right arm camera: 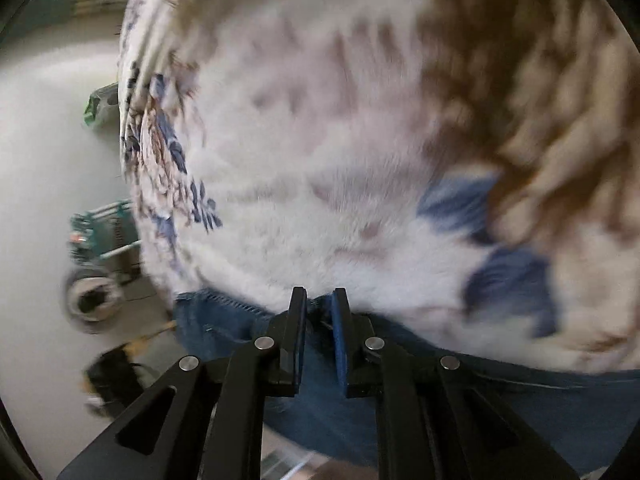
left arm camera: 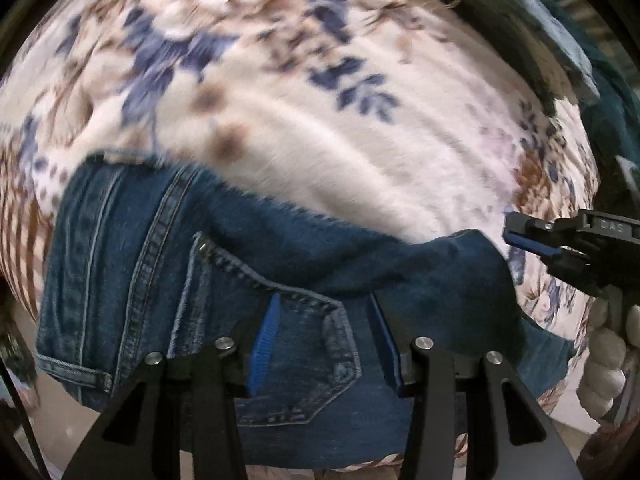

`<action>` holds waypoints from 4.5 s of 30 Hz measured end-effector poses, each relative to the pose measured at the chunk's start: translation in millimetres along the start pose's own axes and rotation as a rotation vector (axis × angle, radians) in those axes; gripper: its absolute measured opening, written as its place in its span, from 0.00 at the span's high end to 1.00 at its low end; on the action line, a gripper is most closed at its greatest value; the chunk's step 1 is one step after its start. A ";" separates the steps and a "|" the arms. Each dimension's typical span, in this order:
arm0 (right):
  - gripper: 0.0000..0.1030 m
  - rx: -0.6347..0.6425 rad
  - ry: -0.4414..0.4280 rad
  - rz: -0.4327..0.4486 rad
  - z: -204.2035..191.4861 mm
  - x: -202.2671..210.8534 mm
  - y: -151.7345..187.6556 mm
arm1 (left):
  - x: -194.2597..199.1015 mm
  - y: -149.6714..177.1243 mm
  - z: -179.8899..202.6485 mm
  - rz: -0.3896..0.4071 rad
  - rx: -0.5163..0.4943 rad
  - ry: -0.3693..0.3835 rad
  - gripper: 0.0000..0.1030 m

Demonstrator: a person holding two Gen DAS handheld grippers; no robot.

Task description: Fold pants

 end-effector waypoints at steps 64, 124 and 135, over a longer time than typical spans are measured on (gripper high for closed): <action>0.14 -0.612 0.139 0.696 566.9 398.5 144.8 | -129.6 193.1 366.9 0.017 -0.463 -0.073 0.00; 0.10 0.193 0.133 0.456 6.6 11.2 223.5 | 73.2 40.4 34.7 0.215 -0.103 -0.118 0.00; 0.10 -0.118 0.275 0.598 171.9 165.0 231.7 | -59.1 86.4 113.3 -0.174 -0.114 0.034 0.06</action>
Point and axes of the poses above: each gripper's, at about its wrist camera, not at the fingertips, and x roughly against the way its jaws point, z to its right, y to its underside, the point moved 3 cm from there along -x, roughly the way its jaws point, and after that the axes turned 14 degrees about z, right-handed, at the moved point
